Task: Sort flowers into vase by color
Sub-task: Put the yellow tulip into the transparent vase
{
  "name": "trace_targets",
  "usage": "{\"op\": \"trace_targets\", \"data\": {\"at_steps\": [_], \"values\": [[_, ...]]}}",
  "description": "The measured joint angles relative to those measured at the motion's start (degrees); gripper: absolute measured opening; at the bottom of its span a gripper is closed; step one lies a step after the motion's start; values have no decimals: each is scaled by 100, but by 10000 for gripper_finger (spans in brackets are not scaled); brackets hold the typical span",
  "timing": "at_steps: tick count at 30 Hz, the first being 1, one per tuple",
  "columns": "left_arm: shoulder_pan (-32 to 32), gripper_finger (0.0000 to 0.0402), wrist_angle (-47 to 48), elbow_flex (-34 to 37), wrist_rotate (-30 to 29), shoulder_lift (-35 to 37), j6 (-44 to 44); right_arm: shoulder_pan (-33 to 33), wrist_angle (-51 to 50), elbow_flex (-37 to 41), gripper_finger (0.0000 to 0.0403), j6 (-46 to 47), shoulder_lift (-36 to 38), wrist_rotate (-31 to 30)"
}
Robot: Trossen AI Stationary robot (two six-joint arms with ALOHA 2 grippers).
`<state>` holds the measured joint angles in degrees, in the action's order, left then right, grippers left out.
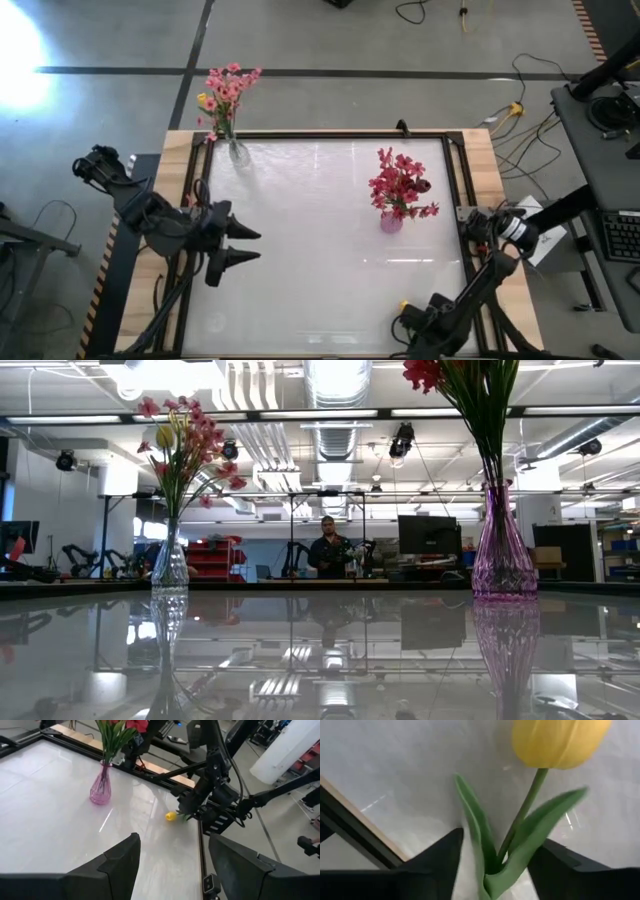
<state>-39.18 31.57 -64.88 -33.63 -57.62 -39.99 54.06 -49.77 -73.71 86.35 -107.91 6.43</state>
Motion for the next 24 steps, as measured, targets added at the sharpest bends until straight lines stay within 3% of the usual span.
{"op": "trace_targets", "data": {"at_steps": [3,9,19,24], "values": [[0,223,39,0,-1,44,36,-78,38,2,136,-21,48,-34],[0,223,37,2,-42,61,170,-392,-86,-143,25,-262,326,-813],[0,223,338,8,-47,100,183,-1258,-241,-1125,13,-1630,1256,-1777],[0,223,303,9,-333,92,195,-1610,-54,-1809,13,-2503,1730,-2629]]}}
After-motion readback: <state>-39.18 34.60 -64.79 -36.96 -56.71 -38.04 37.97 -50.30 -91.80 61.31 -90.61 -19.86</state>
